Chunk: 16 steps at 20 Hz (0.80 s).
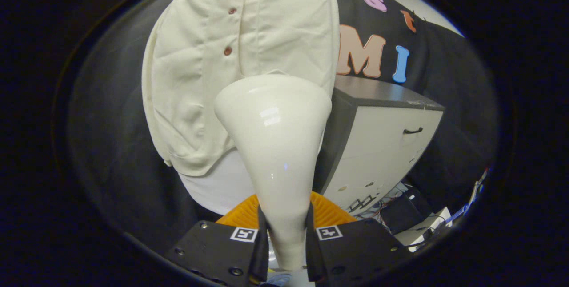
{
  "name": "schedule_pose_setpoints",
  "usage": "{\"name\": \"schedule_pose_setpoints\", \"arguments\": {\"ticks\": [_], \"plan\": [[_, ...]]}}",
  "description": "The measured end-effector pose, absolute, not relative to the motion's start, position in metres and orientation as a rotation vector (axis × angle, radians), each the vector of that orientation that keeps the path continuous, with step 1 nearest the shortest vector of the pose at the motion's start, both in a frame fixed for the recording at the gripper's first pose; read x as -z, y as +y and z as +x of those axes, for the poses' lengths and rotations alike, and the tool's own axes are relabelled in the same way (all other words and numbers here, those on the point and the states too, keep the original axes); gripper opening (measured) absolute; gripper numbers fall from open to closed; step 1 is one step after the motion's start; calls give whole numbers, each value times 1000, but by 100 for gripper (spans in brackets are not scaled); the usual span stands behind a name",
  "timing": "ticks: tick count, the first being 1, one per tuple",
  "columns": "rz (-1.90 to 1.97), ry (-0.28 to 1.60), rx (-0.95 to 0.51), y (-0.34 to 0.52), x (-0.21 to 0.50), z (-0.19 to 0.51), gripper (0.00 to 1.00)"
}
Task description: Iron the clothes twice with a garment steamer, once on the left side and once on the right side.
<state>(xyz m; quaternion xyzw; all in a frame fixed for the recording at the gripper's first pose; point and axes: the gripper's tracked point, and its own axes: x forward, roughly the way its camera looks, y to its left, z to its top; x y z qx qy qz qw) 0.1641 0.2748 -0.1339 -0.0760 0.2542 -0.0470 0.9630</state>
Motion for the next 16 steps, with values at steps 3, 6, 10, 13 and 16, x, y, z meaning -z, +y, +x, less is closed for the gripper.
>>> {"name": "schedule_pose_setpoints", "arguments": {"ticks": [3, 6, 10, 13, 16], "plan": [[-148, 419, 76, 285, 82, 149, 34], [-132, 321, 50, 291, 37, 127, 33], [-125, 201, 3, 288, -13, 91, 33], [-102, 143, -3, 273, -40, 59, 33], [-121, 123, -27, 259, -50, 30, 33]]}}
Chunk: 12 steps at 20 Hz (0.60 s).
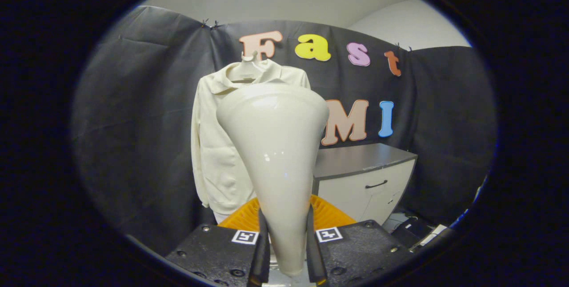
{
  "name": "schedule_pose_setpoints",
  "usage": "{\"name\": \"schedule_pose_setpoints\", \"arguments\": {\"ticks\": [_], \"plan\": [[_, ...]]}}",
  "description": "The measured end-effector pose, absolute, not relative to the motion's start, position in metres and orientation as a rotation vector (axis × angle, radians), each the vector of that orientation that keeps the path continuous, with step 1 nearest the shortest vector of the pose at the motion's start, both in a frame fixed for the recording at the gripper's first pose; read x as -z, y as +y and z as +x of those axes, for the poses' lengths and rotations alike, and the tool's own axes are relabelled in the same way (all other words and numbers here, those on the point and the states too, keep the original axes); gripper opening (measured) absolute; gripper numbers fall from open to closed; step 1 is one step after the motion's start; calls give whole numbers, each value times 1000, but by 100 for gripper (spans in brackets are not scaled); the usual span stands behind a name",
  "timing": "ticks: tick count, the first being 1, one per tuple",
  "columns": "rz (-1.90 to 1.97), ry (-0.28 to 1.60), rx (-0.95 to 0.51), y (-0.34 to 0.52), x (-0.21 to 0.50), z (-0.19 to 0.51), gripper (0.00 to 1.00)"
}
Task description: Iron the clothes twice with a garment steamer, once on the left side and once on the right side.
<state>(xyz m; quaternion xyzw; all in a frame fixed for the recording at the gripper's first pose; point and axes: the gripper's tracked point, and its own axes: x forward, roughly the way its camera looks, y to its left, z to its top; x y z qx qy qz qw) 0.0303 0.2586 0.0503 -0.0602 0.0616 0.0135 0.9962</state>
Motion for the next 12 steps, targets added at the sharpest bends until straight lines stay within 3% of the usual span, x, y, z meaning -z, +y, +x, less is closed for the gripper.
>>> {"name": "schedule_pose_setpoints", "arguments": {"ticks": [12], "plan": [[-102, 118, -58, 229, -51, -21, 33]]}}
